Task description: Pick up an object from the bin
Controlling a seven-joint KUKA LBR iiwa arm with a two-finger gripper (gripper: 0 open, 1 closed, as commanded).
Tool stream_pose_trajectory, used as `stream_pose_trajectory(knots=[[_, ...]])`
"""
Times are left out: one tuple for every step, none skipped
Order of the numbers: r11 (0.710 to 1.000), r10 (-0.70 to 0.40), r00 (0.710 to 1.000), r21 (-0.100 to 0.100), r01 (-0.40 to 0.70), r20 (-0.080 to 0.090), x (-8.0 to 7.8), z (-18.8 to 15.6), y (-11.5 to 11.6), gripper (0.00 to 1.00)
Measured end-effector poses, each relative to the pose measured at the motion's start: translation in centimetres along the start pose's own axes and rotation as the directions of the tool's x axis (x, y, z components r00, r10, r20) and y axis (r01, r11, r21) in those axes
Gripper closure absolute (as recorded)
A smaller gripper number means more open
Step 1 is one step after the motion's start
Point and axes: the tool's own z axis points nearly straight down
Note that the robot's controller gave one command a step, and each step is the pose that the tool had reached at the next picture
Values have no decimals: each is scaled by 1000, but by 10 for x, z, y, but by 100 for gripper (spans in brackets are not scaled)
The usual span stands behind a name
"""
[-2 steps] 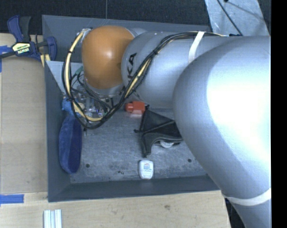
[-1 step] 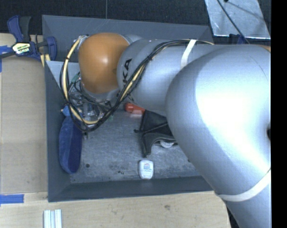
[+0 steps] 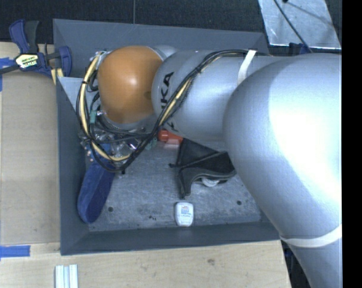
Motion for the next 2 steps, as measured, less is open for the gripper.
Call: stream_pose_trajectory(knots=[[1000,1,1000,-5,-1,-2,0,1,3,100],[1000,5,1000,-2,-5,8,-2,-42,1,100]])
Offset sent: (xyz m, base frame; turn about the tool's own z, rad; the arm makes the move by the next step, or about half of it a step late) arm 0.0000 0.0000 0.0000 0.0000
